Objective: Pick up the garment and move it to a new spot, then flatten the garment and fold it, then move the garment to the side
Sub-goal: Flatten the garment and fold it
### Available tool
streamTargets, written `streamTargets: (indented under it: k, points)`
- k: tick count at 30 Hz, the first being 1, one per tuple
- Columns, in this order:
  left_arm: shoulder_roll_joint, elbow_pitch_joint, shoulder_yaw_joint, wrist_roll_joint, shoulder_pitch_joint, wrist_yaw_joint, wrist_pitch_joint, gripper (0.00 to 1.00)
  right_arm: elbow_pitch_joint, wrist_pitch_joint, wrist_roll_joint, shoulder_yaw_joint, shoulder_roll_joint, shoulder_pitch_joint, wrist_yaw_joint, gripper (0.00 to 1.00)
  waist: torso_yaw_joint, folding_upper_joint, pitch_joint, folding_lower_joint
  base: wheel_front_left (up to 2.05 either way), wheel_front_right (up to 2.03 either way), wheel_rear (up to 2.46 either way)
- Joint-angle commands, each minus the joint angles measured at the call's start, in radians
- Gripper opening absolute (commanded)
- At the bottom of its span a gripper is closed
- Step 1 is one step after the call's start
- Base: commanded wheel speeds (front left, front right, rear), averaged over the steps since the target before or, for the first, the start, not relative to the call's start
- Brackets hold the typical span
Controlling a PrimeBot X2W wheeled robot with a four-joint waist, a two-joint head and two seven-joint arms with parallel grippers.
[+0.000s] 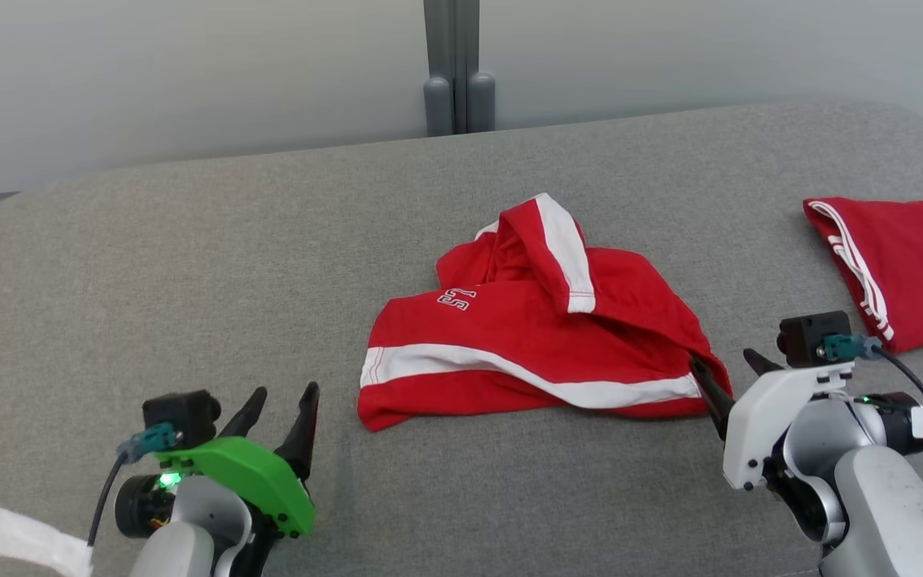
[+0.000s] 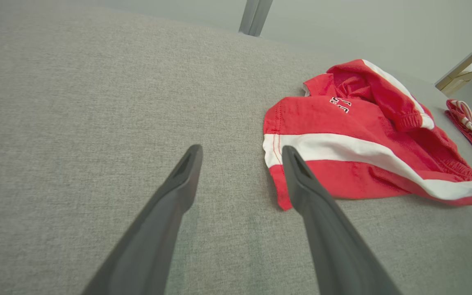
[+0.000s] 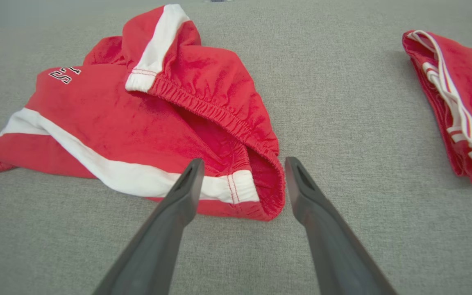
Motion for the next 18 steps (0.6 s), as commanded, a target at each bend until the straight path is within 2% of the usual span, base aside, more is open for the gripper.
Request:
streamTargets:
  k: [1, 6, 14, 18]
  points:
    - [-0.008, 0.029, -0.011, -0.017, -0.037, -0.006, 0.016, 1.00, 0.007, 0.017, 0.010, -0.010, 0.008, -0.024, -0.001, 1.00, -0.010, 0.0000, 0.026, 0.0000, 0.00, 0.00, 0.00]
    - [-0.021, 0.159, -0.074, -0.002, -0.156, -0.005, 0.061, 1.00, 0.035, 0.077, 0.022, 0.008, 0.020, -0.092, -0.001, 1.00, -0.031, 0.0000, 0.071, 0.0000, 0.00, 0.00, 0.00]
    - [-0.044, 0.345, -0.118, 0.028, -0.295, 0.002, 0.038, 1.00, 0.083, 0.076, 0.052, 0.051, 0.027, -0.157, -0.001, 1.00, -0.060, 0.0000, 0.137, 0.0000, 0.00, 0.00, 0.00]
    - [-0.056, 0.417, -0.133, 0.020, -0.341, 0.004, 0.036, 1.00, 0.127, 0.122, 0.075, 0.074, 0.037, -0.176, -0.001, 1.00, -0.069, 0.0000, 0.153, 0.0000, 0.00, 0.00, 0.00]
